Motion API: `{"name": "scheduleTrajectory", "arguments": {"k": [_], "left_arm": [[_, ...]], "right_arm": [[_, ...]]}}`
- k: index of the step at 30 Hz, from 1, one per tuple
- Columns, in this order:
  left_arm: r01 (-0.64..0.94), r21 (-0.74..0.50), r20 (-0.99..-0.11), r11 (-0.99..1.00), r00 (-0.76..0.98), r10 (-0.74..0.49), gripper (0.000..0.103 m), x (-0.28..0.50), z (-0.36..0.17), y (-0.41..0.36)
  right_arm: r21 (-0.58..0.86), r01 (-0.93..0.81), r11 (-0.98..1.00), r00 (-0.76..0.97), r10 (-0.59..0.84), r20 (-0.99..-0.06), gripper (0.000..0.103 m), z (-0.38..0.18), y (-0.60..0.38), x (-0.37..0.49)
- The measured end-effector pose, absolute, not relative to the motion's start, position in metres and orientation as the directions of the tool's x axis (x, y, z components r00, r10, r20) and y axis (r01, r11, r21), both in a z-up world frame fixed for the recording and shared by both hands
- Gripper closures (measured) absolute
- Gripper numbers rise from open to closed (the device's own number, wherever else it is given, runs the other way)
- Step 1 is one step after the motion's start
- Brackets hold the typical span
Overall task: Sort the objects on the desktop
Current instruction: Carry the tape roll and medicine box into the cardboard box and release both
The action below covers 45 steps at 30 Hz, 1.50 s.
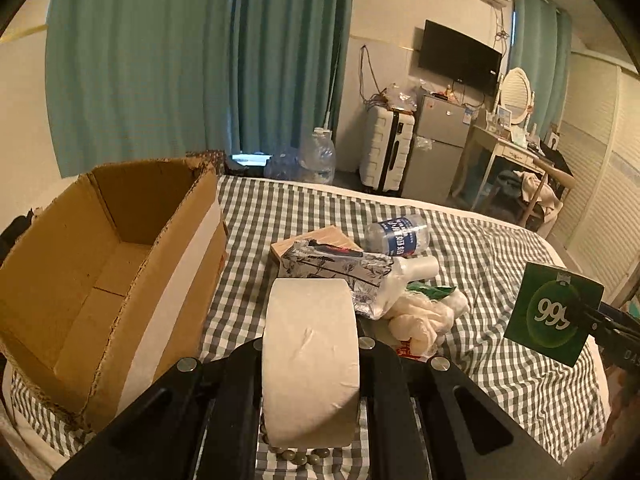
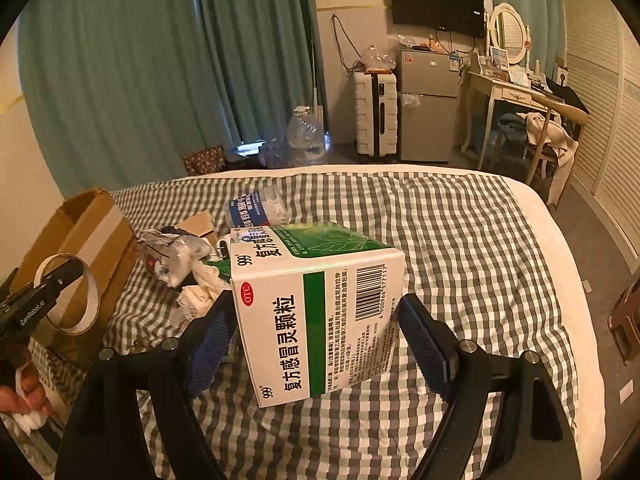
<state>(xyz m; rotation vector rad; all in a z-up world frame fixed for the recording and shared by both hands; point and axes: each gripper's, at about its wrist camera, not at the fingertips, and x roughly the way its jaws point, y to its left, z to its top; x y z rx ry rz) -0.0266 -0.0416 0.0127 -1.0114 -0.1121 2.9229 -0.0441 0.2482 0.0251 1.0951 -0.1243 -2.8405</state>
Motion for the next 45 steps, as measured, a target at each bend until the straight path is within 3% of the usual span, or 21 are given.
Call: {"name": "scheduleTrajectory", "arguments": {"k": [11,19,33,45], "left_arm": [[-0.046,-0.122,-0.604,-0.991,-0.789,0.111,0.093,-0.023,0.029,-0.040],[-0.059,-0.107,-0.613,-0.992,-0.782,0.113,0.092,-0.026,0.060,-0.043],[0.029,-0.072,-0.622,-0.997,-0.783,0.022,0.092,-0.072,0.152,-0.139],[0.166,-0.004,-0.688,-0.986,-0.716,-0.118,0.092,-0.071,0.112,-0.229]], "right_arm": [[0.090,0.116,-0.989,-0.770,-0.147,-0.620,0.022,0.040,0.229,-0.019],[0.152,0.165,-0.974,-0.783,-0.224,-0.580,0.022,0.065,0.206,-0.016],[0.234,0.358,-0.904,-0.740,-0.427,-0.519,0.021,0.115,0.112,-0.042],[0.259,0.515,-0.817,-0.622,-0.564,-0.543,0.021,0.092,-0.013,-0.062]]}}
